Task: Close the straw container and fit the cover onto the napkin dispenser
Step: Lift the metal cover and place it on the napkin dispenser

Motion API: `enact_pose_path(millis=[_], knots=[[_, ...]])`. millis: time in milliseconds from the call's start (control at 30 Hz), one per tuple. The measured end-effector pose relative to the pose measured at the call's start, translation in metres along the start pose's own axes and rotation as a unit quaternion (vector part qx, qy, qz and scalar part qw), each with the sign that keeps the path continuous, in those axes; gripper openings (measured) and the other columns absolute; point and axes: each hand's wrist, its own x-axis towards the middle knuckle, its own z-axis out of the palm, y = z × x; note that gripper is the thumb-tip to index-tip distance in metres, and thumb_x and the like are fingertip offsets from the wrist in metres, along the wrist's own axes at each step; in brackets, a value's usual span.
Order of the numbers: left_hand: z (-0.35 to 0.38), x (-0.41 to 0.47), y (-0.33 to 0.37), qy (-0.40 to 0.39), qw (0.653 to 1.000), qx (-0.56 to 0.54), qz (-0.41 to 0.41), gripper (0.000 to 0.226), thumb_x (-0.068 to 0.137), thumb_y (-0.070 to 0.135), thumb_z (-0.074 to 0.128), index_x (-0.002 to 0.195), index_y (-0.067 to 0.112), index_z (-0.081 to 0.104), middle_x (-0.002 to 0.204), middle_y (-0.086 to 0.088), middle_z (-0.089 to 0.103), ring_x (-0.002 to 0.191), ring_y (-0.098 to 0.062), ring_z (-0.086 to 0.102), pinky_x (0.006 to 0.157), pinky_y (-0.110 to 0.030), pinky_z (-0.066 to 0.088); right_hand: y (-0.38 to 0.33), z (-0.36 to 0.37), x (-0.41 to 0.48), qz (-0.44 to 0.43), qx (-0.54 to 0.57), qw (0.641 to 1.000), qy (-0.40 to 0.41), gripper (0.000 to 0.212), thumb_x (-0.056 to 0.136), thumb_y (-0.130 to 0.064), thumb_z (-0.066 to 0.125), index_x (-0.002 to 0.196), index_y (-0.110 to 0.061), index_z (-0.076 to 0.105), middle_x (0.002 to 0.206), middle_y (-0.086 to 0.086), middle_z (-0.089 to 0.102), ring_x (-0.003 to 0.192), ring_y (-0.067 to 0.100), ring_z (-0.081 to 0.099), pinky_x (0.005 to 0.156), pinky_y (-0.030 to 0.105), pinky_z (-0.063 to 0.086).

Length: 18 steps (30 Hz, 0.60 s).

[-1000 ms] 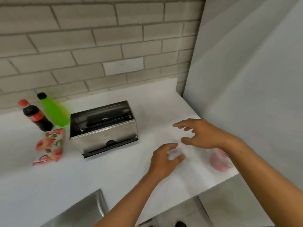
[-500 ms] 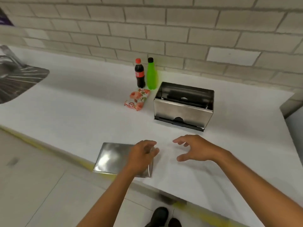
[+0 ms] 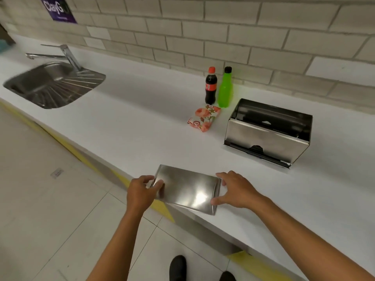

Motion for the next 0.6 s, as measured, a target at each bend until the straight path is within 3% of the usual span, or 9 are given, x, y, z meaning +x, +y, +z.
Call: enact_pose_path(millis=[200, 333, 467, 600], knots=[[0.0, 0.028, -0.009, -0.041, 0.995, -0.073, -0.061, 0.036, 0.078, 0.044, 0.089, 0.104, 0.024, 0.073, 0.105, 0.0, 0.071, 0.1, -0.021, 0.068, 0.08, -0.036, 0.055, -0.011, 0.009, 0.003, 0.049, 0.012, 0.999, 0.002, 0.115, 0.067, -0.065, 0.09, 0.161, -0.029, 0.036, 0.139, -0.001, 0.048, 0.131, 0.021, 0.049, 0.107, 0.035, 0.046], [-0.004, 0.044, 0.006, -0.115, 0.983, -0.113, -0.084, 0.05, 0.075, 0.047, 0.09, 0.113, 0.022, 0.069, 0.105, 0.0, 0.073, 0.094, -0.022, 0.073, 0.068, -0.034, 0.06, -0.018, 0.013, 0.002, 0.076, 0.041, 0.996, 0.025, 0.111, 0.063, -0.06, 0.094, 0.156, -0.031, 0.043, 0.129, -0.005, 0.05, 0.121, 0.017, 0.052, 0.1, 0.031, 0.047], [-0.011, 0.057, 0.023, -0.223, 0.957, -0.171, -0.07, 0.041, 0.077, 0.038, 0.091, 0.112, 0.026, 0.073, 0.102, 0.001, 0.081, 0.083, -0.018, 0.079, 0.063, -0.031, 0.059, -0.019, 0.013, 0.0, 0.111, 0.057, 0.992, 0.036, 0.112, 0.061, -0.057, 0.096, 0.156, -0.034, 0.041, 0.127, -0.006, 0.048, 0.118, 0.017, 0.052, 0.099, 0.031, 0.048], [-0.021, 0.07, 0.032, -0.352, 0.901, -0.244, -0.074, 0.036, 0.083, 0.022, 0.088, 0.117, 0.021, 0.078, 0.11, -0.004, 0.082, 0.101, -0.024, 0.078, 0.094, -0.044, 0.059, -0.019, 0.015, -0.008, 0.149, 0.087, 0.983, 0.056, 0.127, 0.057, -0.06, 0.097, 0.162, -0.032, 0.031, 0.137, -0.003, 0.049, 0.118, 0.015, 0.052, 0.096, 0.028, 0.044]])
